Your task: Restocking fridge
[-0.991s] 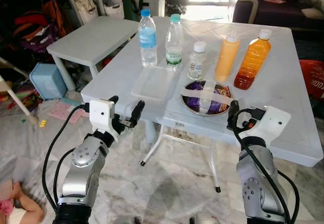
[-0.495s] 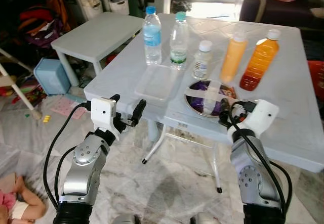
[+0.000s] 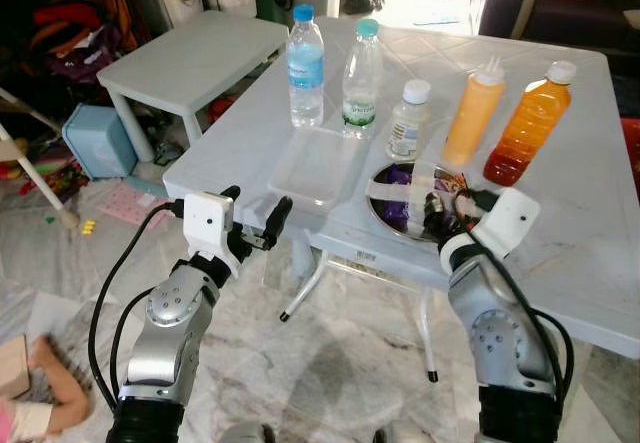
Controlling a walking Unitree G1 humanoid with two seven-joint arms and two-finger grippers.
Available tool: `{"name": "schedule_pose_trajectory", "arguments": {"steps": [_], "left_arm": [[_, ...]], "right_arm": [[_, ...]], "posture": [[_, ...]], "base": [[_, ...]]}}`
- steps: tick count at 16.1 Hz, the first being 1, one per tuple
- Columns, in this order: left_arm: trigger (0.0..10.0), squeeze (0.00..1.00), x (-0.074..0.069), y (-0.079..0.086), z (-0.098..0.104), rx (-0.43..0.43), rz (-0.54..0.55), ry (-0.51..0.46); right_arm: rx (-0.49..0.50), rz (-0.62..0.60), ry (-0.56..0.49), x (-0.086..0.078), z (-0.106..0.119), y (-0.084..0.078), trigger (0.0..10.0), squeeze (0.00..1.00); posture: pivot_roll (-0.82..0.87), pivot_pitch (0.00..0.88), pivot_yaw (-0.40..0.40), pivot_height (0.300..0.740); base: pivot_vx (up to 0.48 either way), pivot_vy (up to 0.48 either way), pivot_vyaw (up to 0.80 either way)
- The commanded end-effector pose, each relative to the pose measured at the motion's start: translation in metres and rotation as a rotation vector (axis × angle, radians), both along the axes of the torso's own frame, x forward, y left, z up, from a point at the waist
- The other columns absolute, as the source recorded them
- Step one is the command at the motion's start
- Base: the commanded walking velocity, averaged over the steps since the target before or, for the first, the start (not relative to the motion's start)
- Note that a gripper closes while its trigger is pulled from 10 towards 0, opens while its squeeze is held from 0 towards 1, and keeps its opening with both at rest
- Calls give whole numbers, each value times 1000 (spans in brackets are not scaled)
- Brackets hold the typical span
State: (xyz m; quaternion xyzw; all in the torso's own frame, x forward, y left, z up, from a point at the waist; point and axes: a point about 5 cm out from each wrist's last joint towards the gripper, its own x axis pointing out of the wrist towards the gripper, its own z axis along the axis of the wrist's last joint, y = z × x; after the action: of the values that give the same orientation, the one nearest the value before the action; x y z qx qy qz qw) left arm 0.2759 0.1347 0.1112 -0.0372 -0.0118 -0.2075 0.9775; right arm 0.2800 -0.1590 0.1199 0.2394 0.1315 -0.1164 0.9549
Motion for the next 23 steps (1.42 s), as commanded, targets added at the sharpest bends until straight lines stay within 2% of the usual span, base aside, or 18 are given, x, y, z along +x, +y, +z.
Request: {"name": "schedule_pose_trajectory", "arguments": {"steps": [1, 6, 10, 14, 18, 20, 22, 23], "left_arm": [[10000, 0, 1, -1, 4, 16, -10, -17], [10000, 0, 1, -2, 5, 15, -12, -20], [10000, 0, 2, -3, 5, 13, -20, -21], [10000, 0, 4, -4, 5, 12, -24, -23], [10000, 0, 3, -3, 5, 13, -19, -22], [10000, 0, 2, -4, 4, 13, -20, -22], [10000, 0, 3, -7, 5, 13, -28, -24], [10000, 0, 3, -7, 5, 13, -32, -25]], "right_arm": [[141, 28, 53, -4, -7, 31, 10000, 0], [64, 26, -15, -5, 16, 24, 10000, 0], [113, 19, -5, -7, 25, 29, 10000, 0], [235, 49, 193, -19, -1, 40, 10000, 0], [253, 80, 219, -18, -3, 44, 10000, 0], [308, 83, 245, -17, -9, 47, 10000, 0], [375, 63, 269, -10, -15, 47, 0, 0], [376, 55, 276, -6, -16, 46, 0, 0]], "posture": [[-49, 4, 42, 740], [-54, 5, 44, 740], [-58, 4, 47, 740], [-52, 1, 35, 740], [-48, 2, 33, 740], [-46, 2, 35, 740], [-47, 3, 38, 740], [-44, 3, 39, 740]], "base": [[0, 0, 0], [0, 0, 0], [0, 0, 0], [0, 0, 0], [0, 0, 0], [0, 0, 0], [0, 0, 0], [0, 0, 0]]}}
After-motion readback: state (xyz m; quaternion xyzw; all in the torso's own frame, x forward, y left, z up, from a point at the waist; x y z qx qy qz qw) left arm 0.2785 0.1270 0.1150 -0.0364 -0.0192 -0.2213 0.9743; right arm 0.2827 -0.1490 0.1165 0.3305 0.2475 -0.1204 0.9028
